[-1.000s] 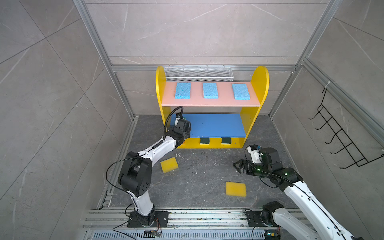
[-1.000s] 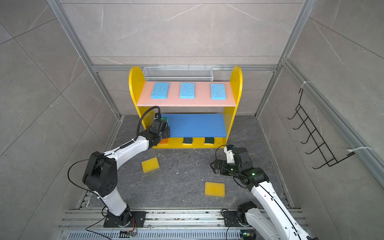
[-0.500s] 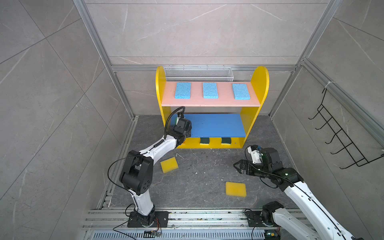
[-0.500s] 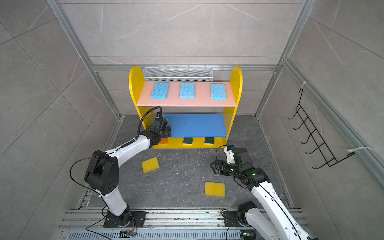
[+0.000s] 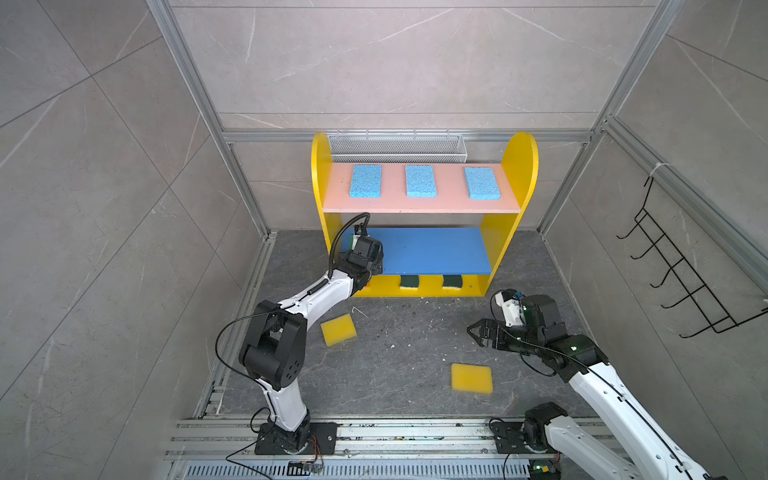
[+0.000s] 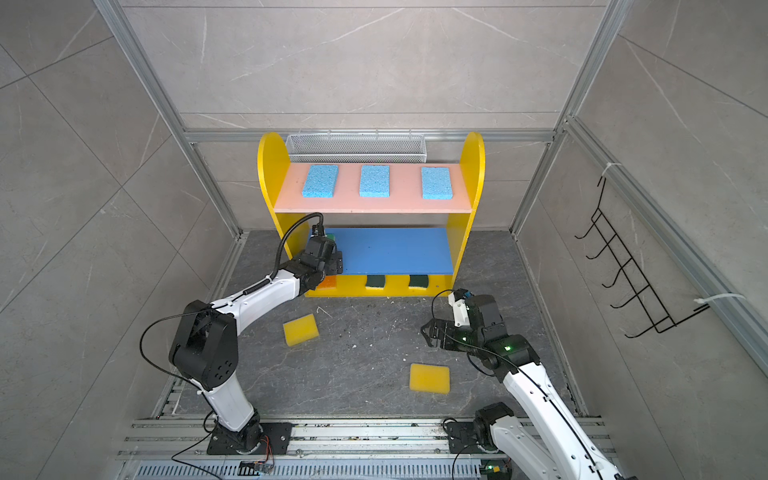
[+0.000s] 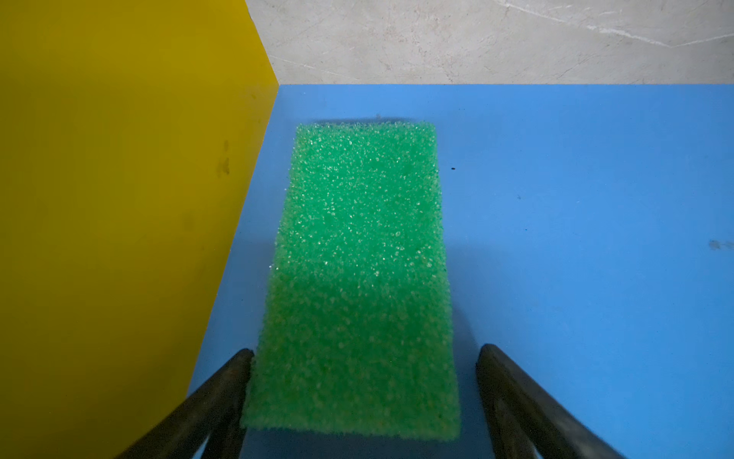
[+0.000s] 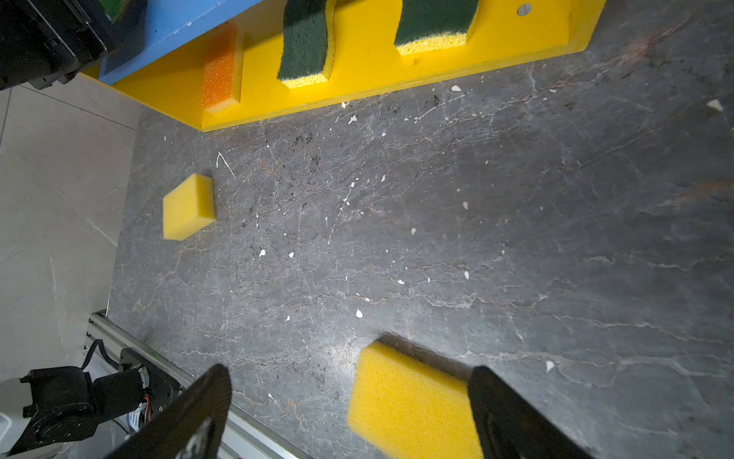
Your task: Place and organize the cleaning sponges onto the shelf
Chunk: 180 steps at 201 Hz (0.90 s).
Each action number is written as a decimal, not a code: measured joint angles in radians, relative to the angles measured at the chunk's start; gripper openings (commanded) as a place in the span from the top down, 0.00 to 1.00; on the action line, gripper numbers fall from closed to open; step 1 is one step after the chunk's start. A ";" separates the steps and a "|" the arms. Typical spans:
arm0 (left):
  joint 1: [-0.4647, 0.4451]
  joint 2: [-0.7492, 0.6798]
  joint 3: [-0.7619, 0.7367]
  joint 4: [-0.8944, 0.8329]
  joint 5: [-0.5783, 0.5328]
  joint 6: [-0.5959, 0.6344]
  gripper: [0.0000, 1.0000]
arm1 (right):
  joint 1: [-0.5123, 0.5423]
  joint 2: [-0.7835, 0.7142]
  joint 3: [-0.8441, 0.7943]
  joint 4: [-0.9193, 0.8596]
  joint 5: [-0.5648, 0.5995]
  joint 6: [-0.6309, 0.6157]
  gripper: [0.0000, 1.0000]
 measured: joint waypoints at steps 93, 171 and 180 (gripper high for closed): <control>-0.097 -0.230 -0.161 -0.072 -0.023 -0.002 0.07 | 0.000 -0.002 0.000 0.000 0.000 0.000 0.05; -0.232 -0.650 -0.318 -0.305 -0.098 -0.075 0.08 | 0.000 -0.030 -0.001 -0.002 0.015 0.002 0.05; -0.232 -0.697 -0.341 -0.342 -0.106 -0.092 0.08 | 0.000 -0.034 -0.002 -0.005 0.018 0.004 0.05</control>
